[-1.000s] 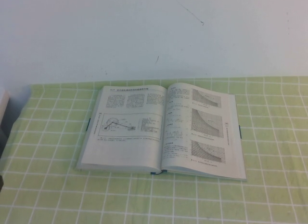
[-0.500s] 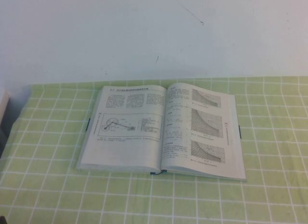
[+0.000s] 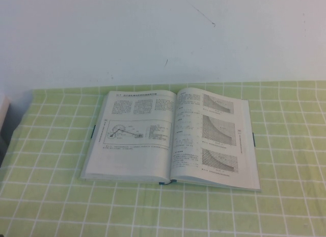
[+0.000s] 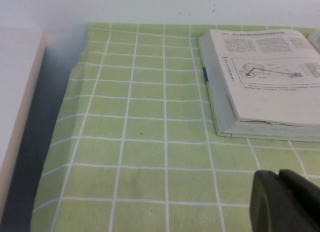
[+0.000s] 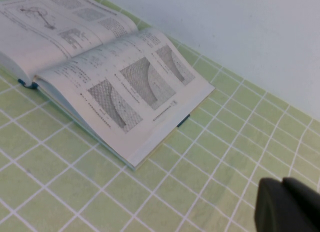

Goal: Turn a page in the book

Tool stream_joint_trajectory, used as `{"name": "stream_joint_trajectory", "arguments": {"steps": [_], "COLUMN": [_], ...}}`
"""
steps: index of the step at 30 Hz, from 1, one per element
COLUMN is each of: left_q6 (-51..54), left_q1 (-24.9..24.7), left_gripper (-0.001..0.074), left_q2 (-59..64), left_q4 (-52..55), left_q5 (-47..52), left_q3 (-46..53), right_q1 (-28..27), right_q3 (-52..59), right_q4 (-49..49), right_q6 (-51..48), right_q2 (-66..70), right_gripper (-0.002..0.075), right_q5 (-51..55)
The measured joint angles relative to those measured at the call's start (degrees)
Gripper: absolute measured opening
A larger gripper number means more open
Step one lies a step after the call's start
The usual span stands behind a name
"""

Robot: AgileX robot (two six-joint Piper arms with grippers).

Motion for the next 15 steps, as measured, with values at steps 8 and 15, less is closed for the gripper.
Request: {"name": "stream_joint_trajectory", "arguments": {"steps": [8, 15], "left_q6": [0.48, 0.72], "left_q1": [0.0, 0.0], "left_gripper": [-0.0003, -0.0003], "left_q2": [0.0, 0.0], "left_q4": [0.11, 0.11], "left_q5": [0.12, 0.24], "left_q3": [0.0, 0.0], "right_q1": [0.0, 0.0], "right_q3": [0.0, 0.0], "right_q4": [0.0, 0.0], "right_q6": [0.0, 0.0], "right_q2": [0.0, 0.0], "right_gripper": [-0.0002, -0.0002], "right_q5": [0.0, 0.0]}}
